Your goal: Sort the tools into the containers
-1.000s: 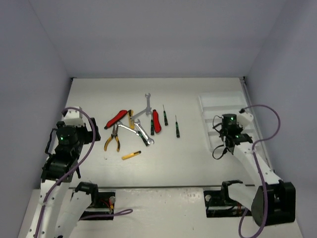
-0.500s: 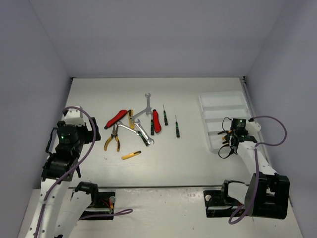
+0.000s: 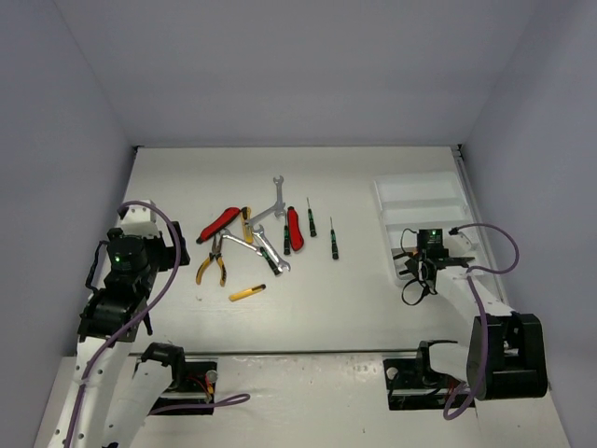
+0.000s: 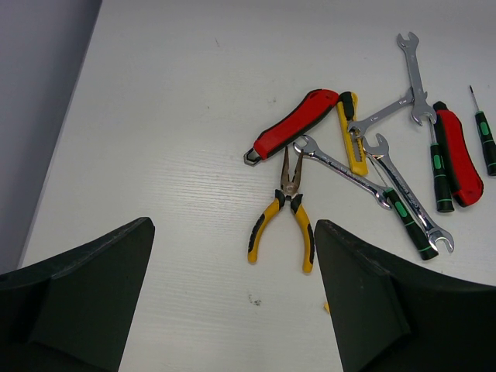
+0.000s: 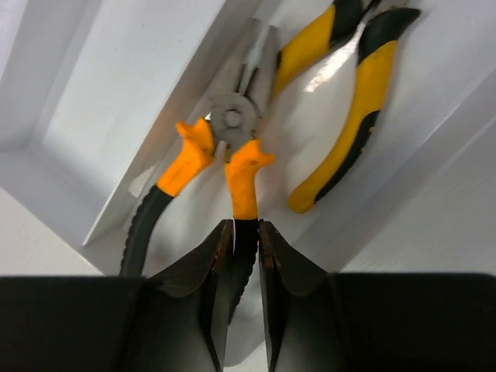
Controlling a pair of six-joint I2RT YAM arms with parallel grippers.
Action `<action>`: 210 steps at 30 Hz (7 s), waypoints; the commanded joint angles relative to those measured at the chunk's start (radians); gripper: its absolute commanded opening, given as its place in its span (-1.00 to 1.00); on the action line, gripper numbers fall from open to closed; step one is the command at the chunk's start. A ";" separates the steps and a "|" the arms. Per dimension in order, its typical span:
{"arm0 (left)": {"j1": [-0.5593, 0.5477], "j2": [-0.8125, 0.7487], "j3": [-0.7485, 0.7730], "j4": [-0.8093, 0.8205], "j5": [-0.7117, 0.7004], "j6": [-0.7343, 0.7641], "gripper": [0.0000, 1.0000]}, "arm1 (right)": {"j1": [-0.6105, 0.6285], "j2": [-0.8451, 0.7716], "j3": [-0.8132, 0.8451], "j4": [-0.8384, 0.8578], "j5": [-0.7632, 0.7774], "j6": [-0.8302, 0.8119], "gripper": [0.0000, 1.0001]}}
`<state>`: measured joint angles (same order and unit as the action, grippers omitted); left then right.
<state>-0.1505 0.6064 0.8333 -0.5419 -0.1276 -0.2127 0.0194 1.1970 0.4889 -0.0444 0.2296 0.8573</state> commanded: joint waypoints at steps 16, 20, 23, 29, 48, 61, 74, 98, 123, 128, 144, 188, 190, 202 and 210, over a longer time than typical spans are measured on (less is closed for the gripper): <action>-0.004 0.277 0.038 -0.096 0.079 -0.076 0.48 | 0.027 -0.242 0.162 -0.008 -0.051 -0.227 -0.05; -0.004 0.382 0.042 -0.083 0.115 -0.080 0.24 | 0.032 -0.260 0.212 -0.007 -0.144 -0.321 -0.05; -0.004 0.491 0.045 -0.052 0.131 -0.064 0.09 | 0.044 -0.262 0.222 0.001 -0.205 -0.359 -0.05; -0.004 0.654 0.066 0.000 0.188 -0.011 0.01 | 0.057 -0.247 0.211 0.033 -0.303 -0.419 -0.04; 0.066 1.095 0.227 0.020 0.209 0.075 -0.14 | 0.076 -0.237 0.169 0.109 -0.398 -0.446 0.03; -0.039 0.957 0.187 0.006 0.263 -0.030 -0.92 | 0.106 -0.200 0.187 0.121 -0.459 -0.458 0.00; -0.284 0.581 0.188 0.054 0.163 -0.099 -1.00 | 0.526 -0.122 0.330 0.124 -0.437 -0.540 -0.03; -0.611 0.365 0.178 0.252 0.006 -0.072 -1.00 | 0.902 0.134 0.612 0.249 -0.374 -0.454 -0.08; -0.632 0.306 0.161 0.291 -0.049 -0.039 0.08 | 0.912 0.004 0.453 0.310 -0.014 -0.360 -1.00; -0.630 0.297 0.199 0.225 -0.205 -0.034 0.27 | 0.714 -0.156 0.297 0.273 0.028 -0.200 -1.00; -0.524 0.303 0.217 0.115 -0.243 -0.014 0.44 | -0.242 -0.261 0.054 0.022 -0.344 -0.147 -1.00; -0.376 0.277 0.119 0.139 -0.105 0.007 0.48 | -0.519 -0.269 0.074 0.015 -0.537 -0.276 0.14; -0.373 0.283 0.121 0.138 -0.107 0.007 0.48 | -0.480 -0.284 0.095 0.018 -0.517 -0.302 0.16; -0.362 0.322 0.141 0.094 -0.145 -0.026 0.48 | -0.183 -0.310 0.192 0.106 -0.486 -0.430 0.38; -0.338 0.349 0.161 0.067 -0.137 -0.074 0.48 | 0.178 -0.166 0.344 0.125 -0.411 -0.541 0.37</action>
<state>-0.5056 0.9377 0.9367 -0.4847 -0.2544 -0.2451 0.0446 0.9528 0.7147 -0.0032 -0.2267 0.4067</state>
